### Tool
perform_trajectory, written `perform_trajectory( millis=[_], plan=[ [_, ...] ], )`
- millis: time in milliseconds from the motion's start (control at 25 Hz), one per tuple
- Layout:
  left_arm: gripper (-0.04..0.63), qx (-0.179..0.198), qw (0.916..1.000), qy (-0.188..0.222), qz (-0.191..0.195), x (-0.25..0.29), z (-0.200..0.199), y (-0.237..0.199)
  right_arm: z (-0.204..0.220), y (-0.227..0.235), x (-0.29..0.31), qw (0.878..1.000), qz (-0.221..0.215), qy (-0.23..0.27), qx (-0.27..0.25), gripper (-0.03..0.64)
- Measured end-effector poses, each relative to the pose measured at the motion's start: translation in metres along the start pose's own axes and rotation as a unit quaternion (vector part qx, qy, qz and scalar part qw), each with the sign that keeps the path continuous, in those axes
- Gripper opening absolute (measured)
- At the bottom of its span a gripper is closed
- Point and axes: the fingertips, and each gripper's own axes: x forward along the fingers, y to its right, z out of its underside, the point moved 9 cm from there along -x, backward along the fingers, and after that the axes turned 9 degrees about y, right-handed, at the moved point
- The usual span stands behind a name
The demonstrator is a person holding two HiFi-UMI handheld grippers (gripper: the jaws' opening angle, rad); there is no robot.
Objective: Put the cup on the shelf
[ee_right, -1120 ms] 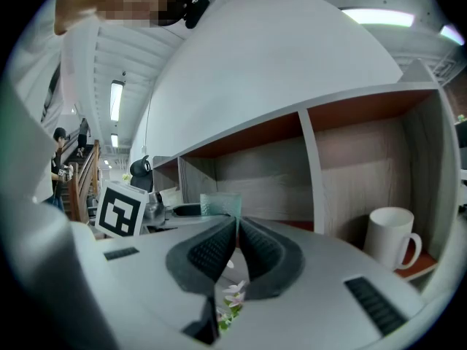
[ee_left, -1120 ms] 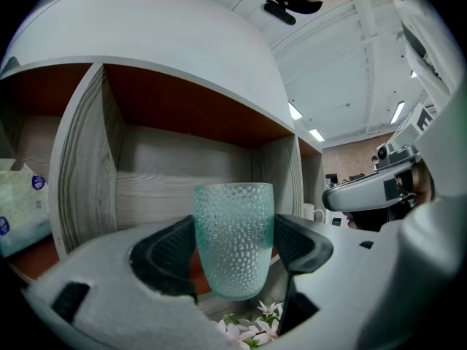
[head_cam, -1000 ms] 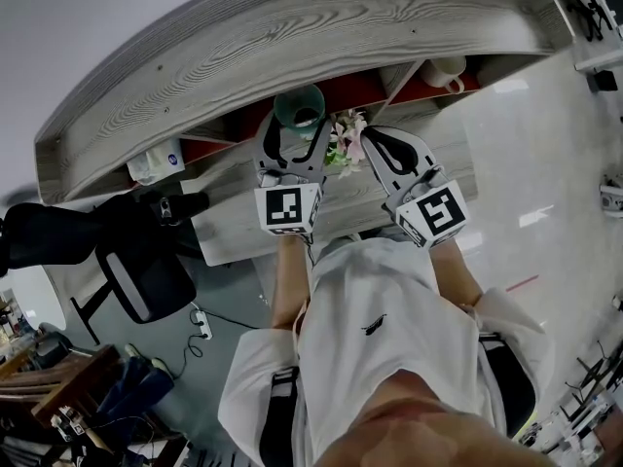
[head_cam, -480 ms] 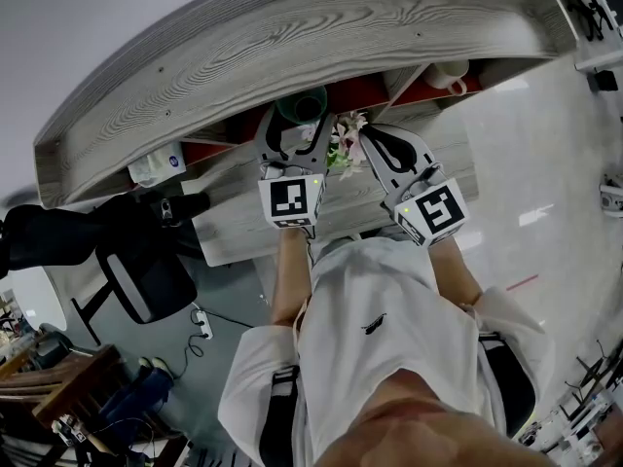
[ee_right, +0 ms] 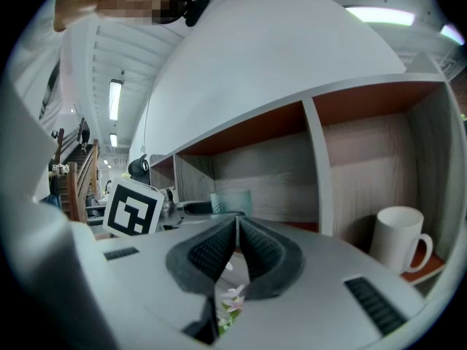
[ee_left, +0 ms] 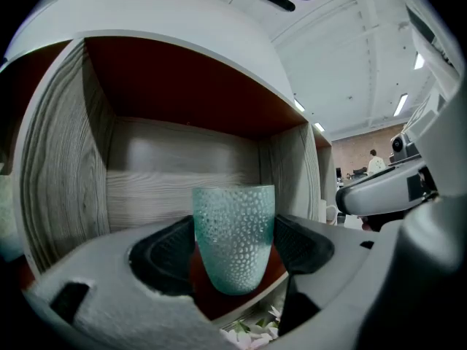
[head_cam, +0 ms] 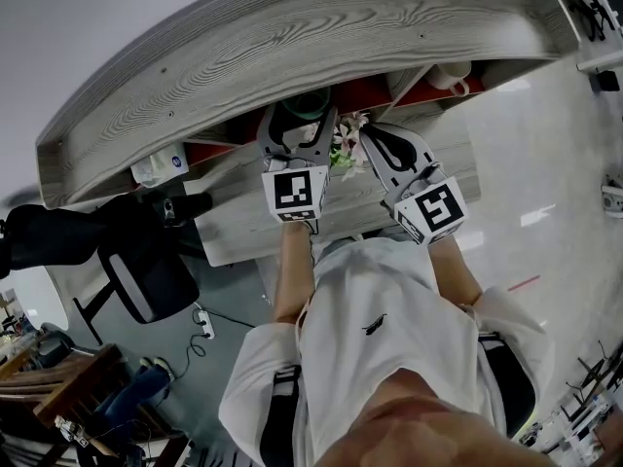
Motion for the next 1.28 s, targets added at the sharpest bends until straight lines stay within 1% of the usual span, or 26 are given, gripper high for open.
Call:
perform_trajectory(
  millis=[440, 680, 960, 1280],
  plan=[
    [0.356, 0.012, 0.9999, -0.007, -0.001, 0.000, -0.002, 0.000, -0.001, -0.002, -0.003, 1.000, 0.004, 0.001, -0.001, 0.037],
    [0.362, 0.011, 0.9995, -0.031, -0.002, 0.000, 0.002, 0.002, -0.003, -0.005, -0.008, 1.000, 0.007, 0.004, -0.002, 0.037],
    [0.365, 0.011, 0.9995, -0.029, -0.003, -0.010, -0.001, 0.006, -0.004, -0.011, -0.018, 1.000, 0.014, 0.006, -0.003, 0.037],
    [0.364, 0.009, 0.9996, -0.026, -0.013, -0.032, -0.006, 0.009, -0.008, -0.024, -0.029, 1.000, 0.009, 0.011, -0.009, 0.037]
  ],
)
